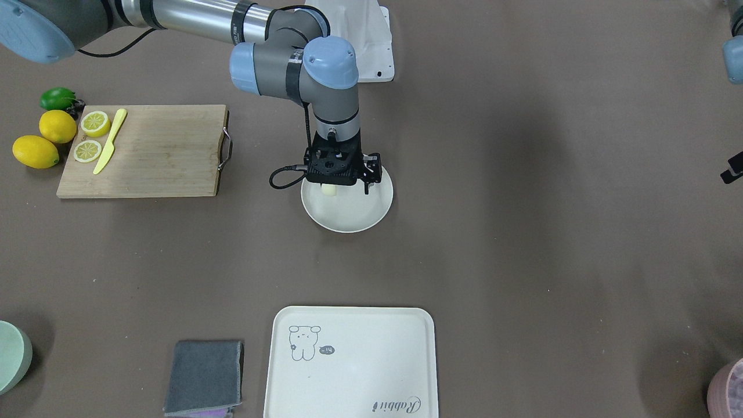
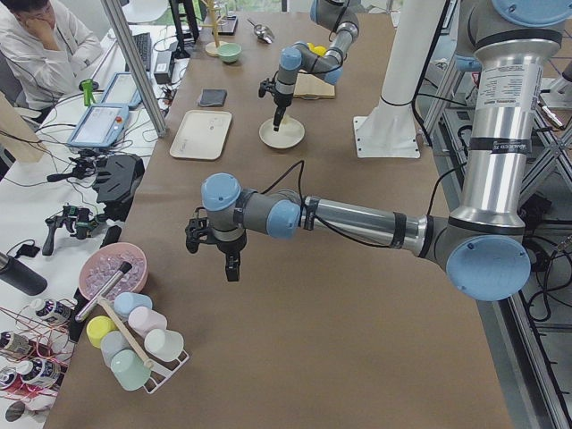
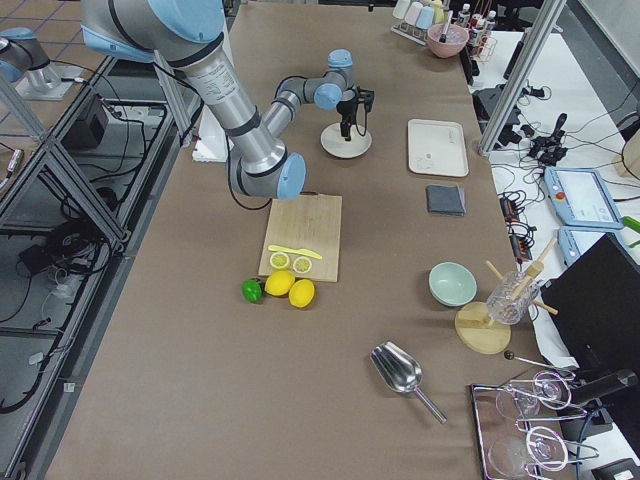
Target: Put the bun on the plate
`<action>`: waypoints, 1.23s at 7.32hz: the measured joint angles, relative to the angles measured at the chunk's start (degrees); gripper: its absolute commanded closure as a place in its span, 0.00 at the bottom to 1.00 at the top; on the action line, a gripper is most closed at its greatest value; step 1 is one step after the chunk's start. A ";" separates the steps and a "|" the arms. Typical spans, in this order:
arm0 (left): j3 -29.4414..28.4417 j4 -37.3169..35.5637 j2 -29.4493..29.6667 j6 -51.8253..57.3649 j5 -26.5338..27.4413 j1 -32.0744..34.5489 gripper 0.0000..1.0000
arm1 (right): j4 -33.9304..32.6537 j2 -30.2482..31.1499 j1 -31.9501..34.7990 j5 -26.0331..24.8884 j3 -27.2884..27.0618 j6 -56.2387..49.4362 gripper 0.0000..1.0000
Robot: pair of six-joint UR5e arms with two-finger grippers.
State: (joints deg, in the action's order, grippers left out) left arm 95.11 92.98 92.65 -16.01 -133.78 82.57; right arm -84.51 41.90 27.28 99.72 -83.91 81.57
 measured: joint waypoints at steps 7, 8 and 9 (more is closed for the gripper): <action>-0.62 -2.72 -5.70 9.11 -0.23 5.51 0.02 | -4.10 2.08 8.67 8.34 -4.86 -5.93 0.00; 0.21 -0.47 -8.50 11.31 -0.48 7.43 0.02 | -5.93 5.64 12.36 11.21 -8.67 -10.25 0.00; 1.23 1.60 -10.18 12.68 -1.79 9.08 0.02 | -7.67 9.66 16.58 13.95 -12.56 -15.61 0.00</action>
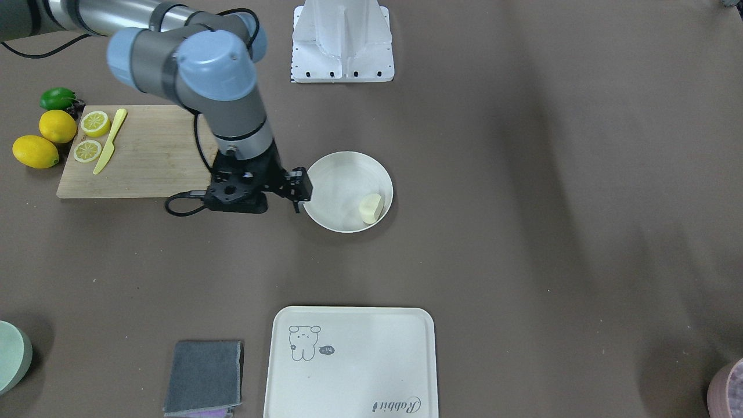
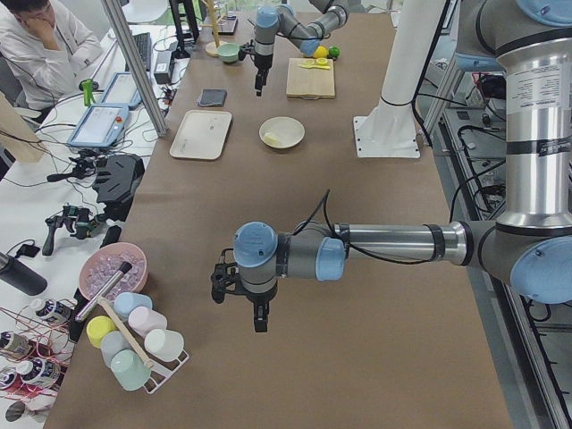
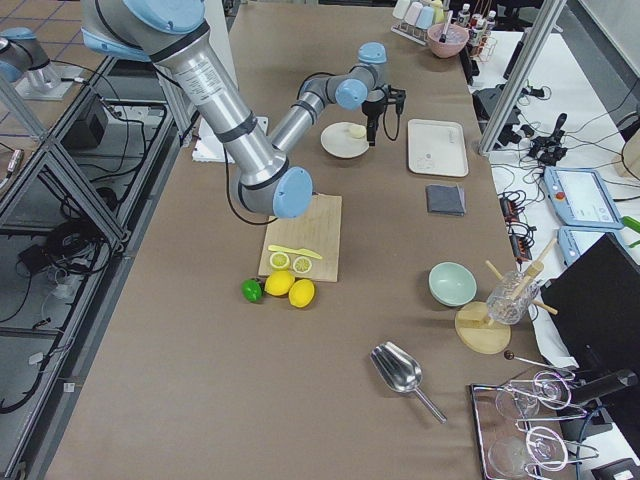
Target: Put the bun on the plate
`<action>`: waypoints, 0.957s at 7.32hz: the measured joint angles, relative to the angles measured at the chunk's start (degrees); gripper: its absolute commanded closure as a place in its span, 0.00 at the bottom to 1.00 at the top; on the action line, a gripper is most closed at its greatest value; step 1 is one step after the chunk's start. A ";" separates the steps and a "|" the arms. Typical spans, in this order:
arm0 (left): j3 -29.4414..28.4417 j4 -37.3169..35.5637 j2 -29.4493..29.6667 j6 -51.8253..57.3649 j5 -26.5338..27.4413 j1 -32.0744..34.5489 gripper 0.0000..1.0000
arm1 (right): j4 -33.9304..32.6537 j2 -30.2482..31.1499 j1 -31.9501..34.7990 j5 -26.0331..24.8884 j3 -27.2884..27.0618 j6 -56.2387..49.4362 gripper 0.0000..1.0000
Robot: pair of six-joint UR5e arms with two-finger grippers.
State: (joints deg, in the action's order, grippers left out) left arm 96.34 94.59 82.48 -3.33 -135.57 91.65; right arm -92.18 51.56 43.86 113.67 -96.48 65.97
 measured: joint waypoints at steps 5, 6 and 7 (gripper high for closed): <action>1.22 1.12 0.31 0.79 -2.99 1.17 0.02 | -3.60 25.00 30.88 17.63 -6.93 -44.16 0.00; 0.95 -1.31 1.27 0.75 -2.50 0.96 0.02 | -5.85 28.94 36.04 18.58 -5.59 -54.26 0.00; 0.80 -3.21 1.75 0.76 -1.74 0.72 0.02 | -7.82 33.16 40.54 19.49 -4.88 -61.91 0.00</action>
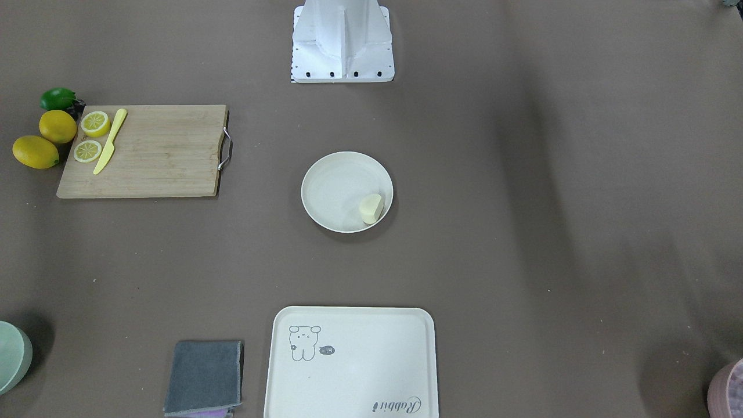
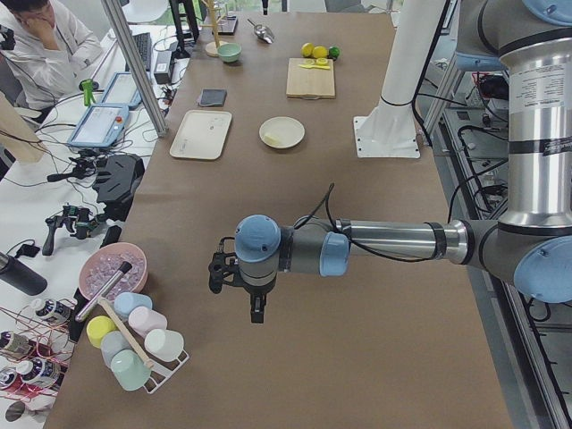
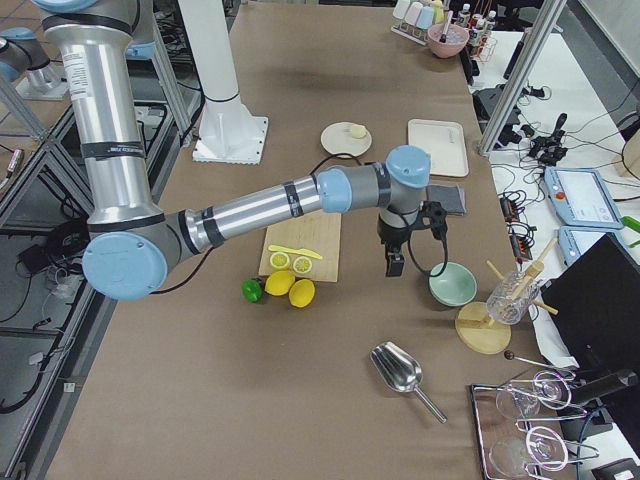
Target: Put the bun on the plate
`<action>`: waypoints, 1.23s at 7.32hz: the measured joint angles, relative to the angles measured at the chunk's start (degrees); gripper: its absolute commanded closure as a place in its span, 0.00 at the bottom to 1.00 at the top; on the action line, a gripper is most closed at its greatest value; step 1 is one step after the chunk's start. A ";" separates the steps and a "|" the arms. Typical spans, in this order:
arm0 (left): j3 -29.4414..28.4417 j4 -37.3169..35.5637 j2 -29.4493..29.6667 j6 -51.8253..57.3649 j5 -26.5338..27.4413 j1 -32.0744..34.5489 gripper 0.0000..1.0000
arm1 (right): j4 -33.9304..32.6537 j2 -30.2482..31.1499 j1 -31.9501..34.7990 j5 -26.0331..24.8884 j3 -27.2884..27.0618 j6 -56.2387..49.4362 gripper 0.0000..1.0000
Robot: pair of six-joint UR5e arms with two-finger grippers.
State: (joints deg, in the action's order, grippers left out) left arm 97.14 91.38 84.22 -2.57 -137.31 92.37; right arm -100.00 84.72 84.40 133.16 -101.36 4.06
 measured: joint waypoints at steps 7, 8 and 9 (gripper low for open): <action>-0.34 -1.42 1.97 -0.06 4.96 -1.95 0.02 | -0.12 13.20 8.58 0.89 -0.39 -6.76 0.00; -0.31 -1.47 2.03 -0.05 4.97 -1.94 0.02 | -0.08 14.59 8.74 -2.55 -0.82 -7.59 0.00; -0.29 -1.48 2.06 -0.01 5.00 -1.94 0.02 | -0.07 15.22 8.72 -6.29 -1.23 -8.60 0.00</action>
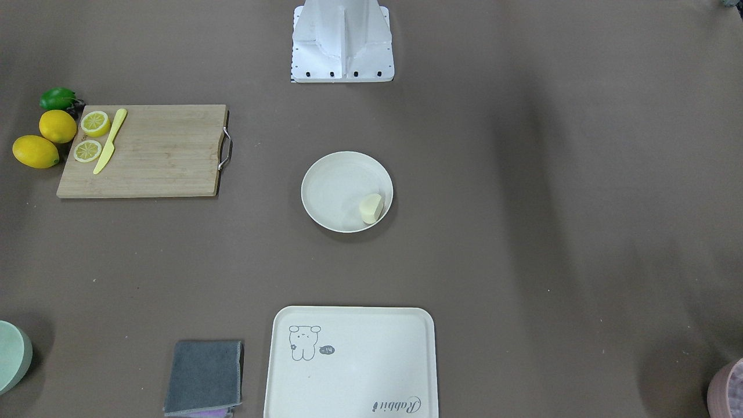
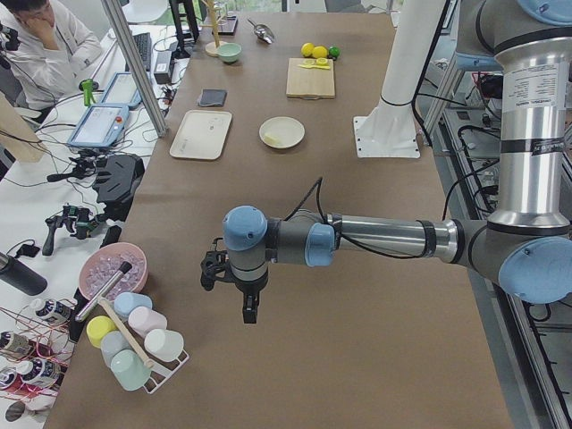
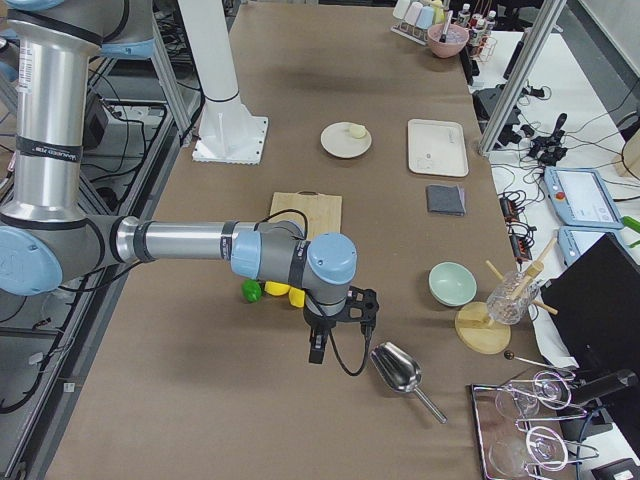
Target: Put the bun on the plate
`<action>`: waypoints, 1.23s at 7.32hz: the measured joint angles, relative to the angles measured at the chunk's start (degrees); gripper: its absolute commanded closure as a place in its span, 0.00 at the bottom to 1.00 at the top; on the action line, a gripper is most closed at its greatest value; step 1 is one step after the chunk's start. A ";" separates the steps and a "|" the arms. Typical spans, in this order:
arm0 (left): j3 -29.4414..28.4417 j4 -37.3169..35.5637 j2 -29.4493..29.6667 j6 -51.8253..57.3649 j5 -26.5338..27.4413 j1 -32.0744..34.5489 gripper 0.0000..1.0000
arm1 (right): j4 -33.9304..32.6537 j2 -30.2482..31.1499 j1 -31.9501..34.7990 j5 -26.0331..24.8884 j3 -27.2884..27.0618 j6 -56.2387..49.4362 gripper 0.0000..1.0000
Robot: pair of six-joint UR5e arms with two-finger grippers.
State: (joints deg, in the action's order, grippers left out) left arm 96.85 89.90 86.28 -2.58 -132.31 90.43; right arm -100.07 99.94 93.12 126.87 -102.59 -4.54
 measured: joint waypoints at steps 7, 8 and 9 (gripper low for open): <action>0.54 0.18 -0.05 0.11 -0.03 -0.07 0.02 | 0.05 0.21 -0.43 -2.78 -0.75 -0.73 0.00; 0.56 0.18 -0.24 0.14 -0.05 -0.07 0.02 | 0.05 0.11 -0.75 -2.75 -0.82 -0.73 0.00; 0.53 0.18 -0.58 0.18 -0.05 -0.06 0.02 | 0.05 0.03 -1.07 -2.71 -0.92 -0.73 0.00</action>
State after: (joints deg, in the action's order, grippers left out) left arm 97.38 90.09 85.70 -2.41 -132.36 90.38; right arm -100.02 99.97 92.05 124.16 -103.51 -5.27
